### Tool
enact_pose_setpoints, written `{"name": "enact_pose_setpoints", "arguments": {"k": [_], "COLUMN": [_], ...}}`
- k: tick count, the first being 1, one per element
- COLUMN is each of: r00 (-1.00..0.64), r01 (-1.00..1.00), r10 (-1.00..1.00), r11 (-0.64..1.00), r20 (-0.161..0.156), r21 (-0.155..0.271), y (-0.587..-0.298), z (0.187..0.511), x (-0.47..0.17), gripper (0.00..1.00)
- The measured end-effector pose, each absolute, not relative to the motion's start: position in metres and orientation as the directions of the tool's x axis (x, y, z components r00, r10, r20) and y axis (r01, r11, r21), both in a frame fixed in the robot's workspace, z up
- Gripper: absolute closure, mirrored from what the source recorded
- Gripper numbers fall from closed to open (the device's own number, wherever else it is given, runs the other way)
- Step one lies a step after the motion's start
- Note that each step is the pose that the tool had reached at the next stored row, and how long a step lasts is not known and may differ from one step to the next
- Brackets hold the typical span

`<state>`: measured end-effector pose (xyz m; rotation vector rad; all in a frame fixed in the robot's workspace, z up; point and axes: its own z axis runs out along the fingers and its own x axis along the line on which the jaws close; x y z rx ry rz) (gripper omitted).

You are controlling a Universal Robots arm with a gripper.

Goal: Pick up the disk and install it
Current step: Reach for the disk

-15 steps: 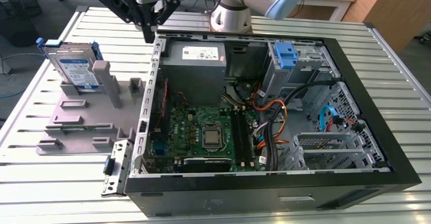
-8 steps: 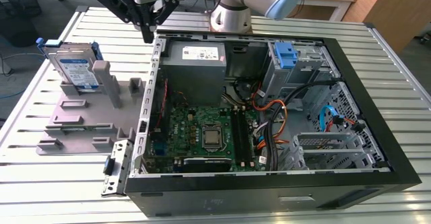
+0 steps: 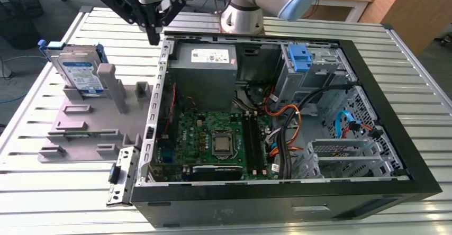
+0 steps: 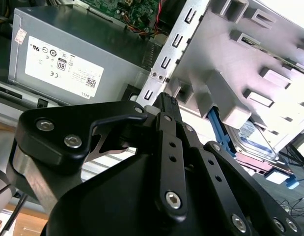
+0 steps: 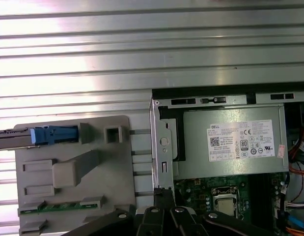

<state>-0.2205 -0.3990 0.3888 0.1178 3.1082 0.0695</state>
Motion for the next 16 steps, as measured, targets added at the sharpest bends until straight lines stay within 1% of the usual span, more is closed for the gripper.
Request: {"name": "enact_pose_setpoints", "arguments": {"k": [10,16], "r00": [-0.997,-0.997], "r01": [0.075,0.075], "r10": [0.076,0.076], "r11": [0.996,0.996], "r20": [-0.029,-0.029], "r21": [0.046,0.046], "y": [-0.399,-0.399], "z": [0.389,0.388], "x": [-0.226,-0.240], "gripper": [0.89,0.89]}}
